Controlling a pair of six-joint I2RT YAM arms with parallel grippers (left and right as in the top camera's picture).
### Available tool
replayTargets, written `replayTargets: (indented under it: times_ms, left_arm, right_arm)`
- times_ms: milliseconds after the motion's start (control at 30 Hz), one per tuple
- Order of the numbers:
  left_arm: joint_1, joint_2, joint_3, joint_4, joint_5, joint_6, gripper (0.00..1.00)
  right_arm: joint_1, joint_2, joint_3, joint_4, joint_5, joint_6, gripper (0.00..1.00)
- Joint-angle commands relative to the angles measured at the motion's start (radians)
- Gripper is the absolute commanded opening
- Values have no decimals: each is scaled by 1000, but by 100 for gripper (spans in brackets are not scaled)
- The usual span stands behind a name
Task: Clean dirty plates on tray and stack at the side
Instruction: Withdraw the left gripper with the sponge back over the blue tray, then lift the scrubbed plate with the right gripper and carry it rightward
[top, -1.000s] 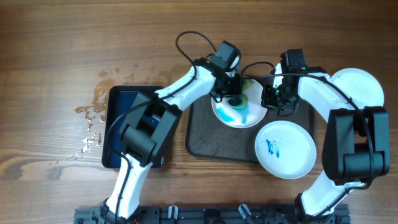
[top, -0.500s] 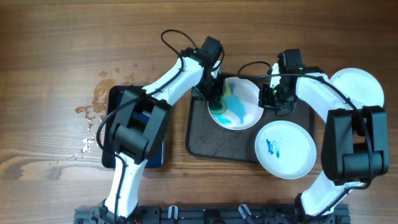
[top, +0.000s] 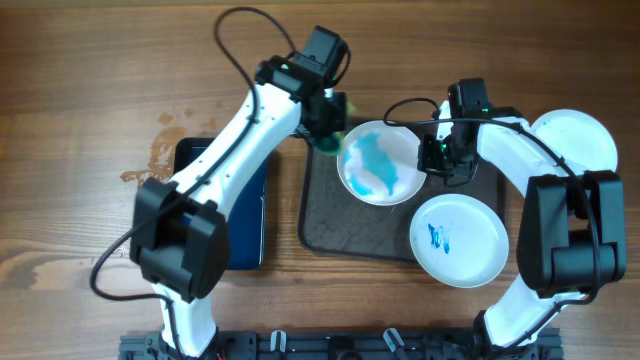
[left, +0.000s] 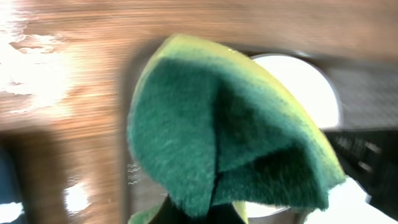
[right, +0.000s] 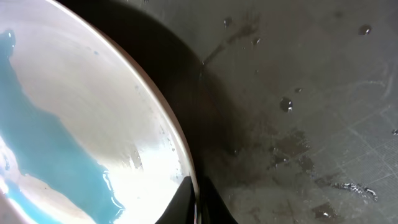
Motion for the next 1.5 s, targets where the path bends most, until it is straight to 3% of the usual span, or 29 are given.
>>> replayTargets:
  times_ms: [0, 100, 400, 700, 1067, 1300, 1467]
  left_arm:
    - [64, -21, 11, -180, -308, -170, 4]
    - [143, -21, 11, -297, -292, -191, 4]
    - [205, -21, 8, -307, -226, -160, 4]
    - [205, -21, 8, -269, -225, -134, 4]
    - [205, -21, 8, -269, -225, -134, 4]
    - [205, -21, -18, -269, -225, -134, 4]
    - [210, -22, -24, -233, -225, -176, 4]
  right_arm:
    - [-11, -4, -10, 20, 69, 6, 4]
    - [-11, -95, 14, 21, 70, 5, 5]
    - [79, -468, 16, -2, 301, -81, 4]
    - [137, -488, 16, 3, 439, -81, 5]
    - [138, -610, 17, 110, 545, -224, 5]
    - [142, -617, 17, 87, 544, -260, 5]
    - [142, -607, 17, 49, 376, -209, 4]
